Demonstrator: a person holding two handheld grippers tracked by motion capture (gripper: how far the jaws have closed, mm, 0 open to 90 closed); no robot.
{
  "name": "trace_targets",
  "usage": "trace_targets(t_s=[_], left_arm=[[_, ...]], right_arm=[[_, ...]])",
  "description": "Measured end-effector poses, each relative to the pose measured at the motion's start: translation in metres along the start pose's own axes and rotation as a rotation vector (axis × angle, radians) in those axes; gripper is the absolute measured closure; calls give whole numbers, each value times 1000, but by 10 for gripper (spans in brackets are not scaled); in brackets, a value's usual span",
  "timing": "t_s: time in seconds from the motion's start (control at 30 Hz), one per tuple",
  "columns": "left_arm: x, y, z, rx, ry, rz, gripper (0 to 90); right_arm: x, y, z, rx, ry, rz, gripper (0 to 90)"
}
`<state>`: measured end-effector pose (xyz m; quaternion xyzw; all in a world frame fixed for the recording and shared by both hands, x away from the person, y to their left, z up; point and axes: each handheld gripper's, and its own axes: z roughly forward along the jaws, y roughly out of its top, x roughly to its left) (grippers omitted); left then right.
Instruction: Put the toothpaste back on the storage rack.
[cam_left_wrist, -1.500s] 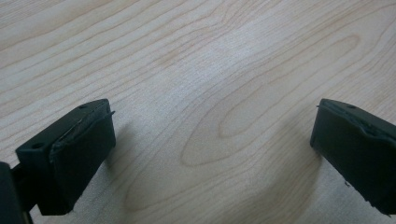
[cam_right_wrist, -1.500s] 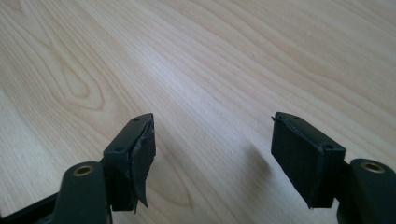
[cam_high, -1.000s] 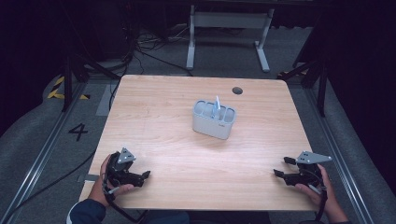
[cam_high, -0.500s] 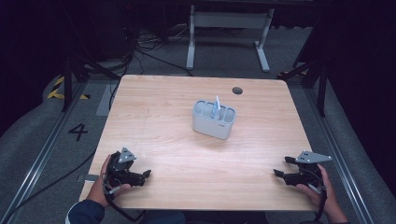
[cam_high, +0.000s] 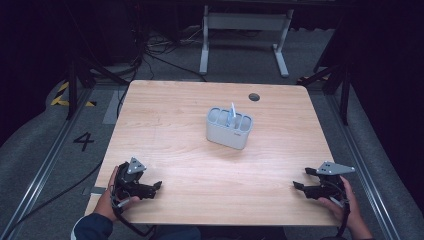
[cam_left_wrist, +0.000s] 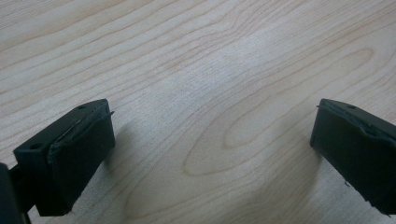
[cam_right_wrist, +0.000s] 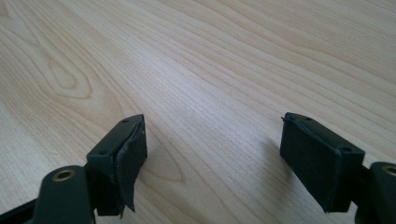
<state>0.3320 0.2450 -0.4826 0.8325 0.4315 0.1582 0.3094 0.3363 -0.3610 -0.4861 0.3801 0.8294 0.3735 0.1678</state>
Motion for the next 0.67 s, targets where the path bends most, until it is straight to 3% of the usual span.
trace_targets(t_s=[0.67], left_arm=[[-2,1,2,-7,16,-21,2]], right_arm=[[0,0,0,2,-6,8,217]])
